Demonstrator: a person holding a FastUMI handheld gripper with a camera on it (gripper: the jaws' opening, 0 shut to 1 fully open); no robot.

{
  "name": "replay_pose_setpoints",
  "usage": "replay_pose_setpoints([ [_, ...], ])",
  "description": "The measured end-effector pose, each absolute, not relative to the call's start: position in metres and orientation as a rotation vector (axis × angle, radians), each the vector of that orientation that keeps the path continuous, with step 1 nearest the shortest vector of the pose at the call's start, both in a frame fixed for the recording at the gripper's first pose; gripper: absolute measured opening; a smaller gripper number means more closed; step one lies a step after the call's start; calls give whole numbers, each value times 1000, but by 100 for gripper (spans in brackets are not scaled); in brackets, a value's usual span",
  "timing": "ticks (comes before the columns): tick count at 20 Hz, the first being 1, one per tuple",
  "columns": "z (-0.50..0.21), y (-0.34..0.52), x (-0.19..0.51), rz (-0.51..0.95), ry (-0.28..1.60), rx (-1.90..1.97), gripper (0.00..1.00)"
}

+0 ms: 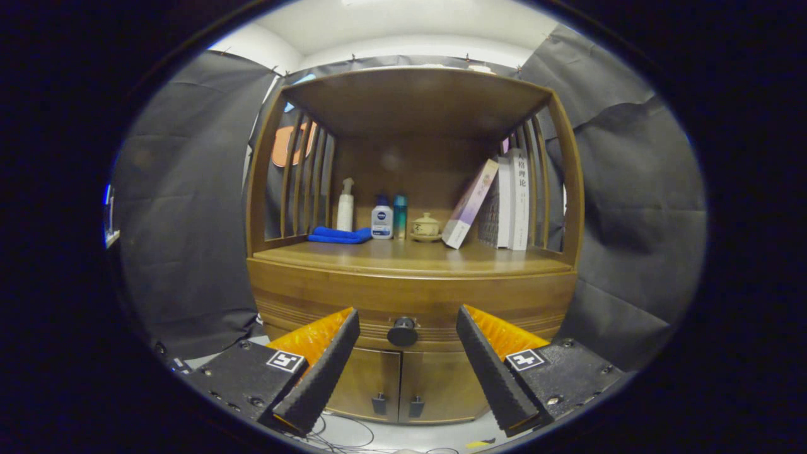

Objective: Pull open the drawer, take out the items inside it, and place them on the countertop above the cabinet.

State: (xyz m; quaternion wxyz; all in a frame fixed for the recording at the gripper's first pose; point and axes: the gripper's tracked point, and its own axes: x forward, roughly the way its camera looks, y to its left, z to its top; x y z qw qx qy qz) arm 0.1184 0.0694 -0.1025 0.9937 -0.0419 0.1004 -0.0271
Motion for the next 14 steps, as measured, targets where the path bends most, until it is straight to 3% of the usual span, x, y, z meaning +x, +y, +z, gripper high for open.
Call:
replay_pose_setpoints([
  [14,-185,53,204,-96,304,-74,99],
])
